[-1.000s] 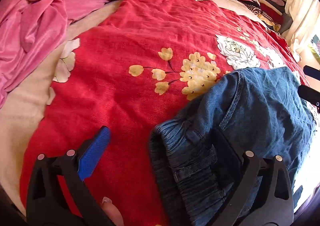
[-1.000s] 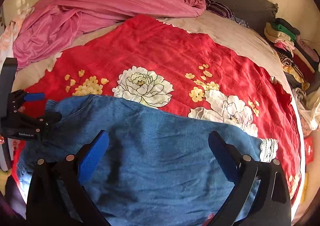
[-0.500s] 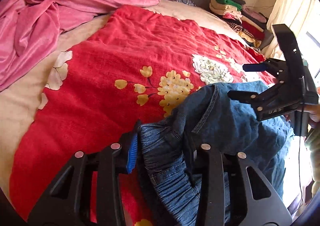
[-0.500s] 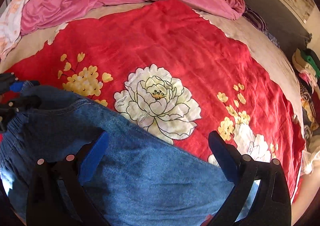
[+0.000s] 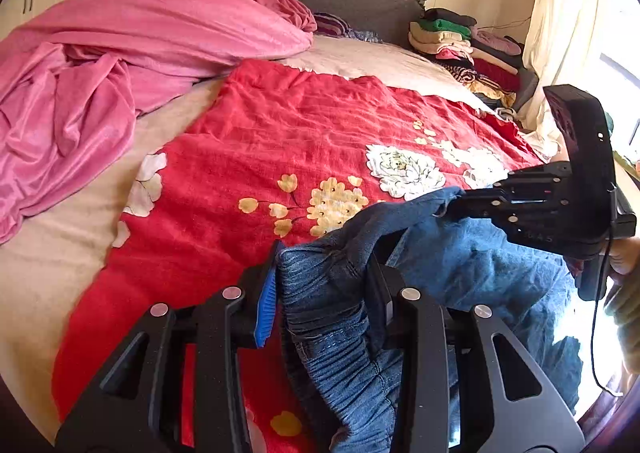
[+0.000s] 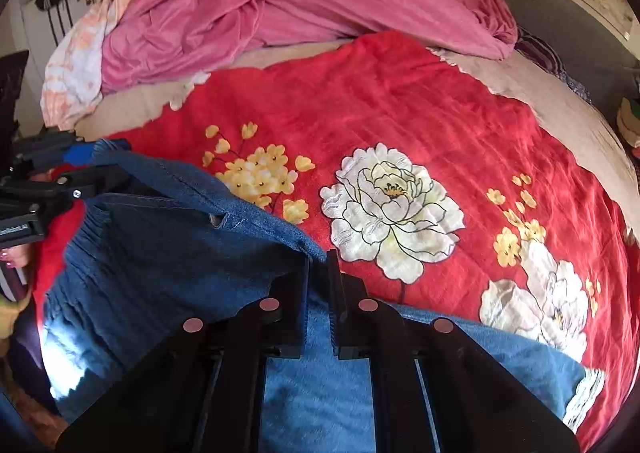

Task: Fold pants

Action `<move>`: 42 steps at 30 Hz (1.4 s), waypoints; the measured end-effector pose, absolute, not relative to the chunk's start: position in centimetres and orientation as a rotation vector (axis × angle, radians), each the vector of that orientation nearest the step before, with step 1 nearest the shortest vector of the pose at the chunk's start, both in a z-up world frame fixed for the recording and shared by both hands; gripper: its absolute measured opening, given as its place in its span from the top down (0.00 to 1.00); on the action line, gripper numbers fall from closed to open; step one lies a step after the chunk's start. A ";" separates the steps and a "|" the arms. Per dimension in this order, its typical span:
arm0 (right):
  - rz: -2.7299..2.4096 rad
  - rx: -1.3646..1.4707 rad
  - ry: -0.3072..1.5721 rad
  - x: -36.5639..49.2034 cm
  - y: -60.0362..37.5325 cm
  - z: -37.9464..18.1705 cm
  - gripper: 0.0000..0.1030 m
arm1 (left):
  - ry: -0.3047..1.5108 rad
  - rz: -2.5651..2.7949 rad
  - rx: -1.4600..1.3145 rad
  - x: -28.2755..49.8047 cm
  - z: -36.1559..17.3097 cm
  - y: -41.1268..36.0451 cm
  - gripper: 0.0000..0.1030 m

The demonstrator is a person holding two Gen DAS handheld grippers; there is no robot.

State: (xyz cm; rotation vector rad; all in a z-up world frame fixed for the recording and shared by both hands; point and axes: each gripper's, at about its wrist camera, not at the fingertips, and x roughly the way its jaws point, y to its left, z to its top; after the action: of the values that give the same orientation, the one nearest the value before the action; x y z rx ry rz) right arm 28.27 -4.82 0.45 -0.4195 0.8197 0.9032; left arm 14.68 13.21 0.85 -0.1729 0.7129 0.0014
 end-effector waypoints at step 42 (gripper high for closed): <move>0.955 -0.213 0.894 3.3 -12.7 -4.3 0.90 | 0.853 -0.060 -0.073 -1.8 -2.5 10.2 0.58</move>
State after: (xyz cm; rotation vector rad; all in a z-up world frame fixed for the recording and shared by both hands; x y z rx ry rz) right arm 3.29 -12.68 -4.31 -0.2133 0.8938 0.9550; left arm -1.79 10.22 -2.46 -0.0728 0.8530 -0.0598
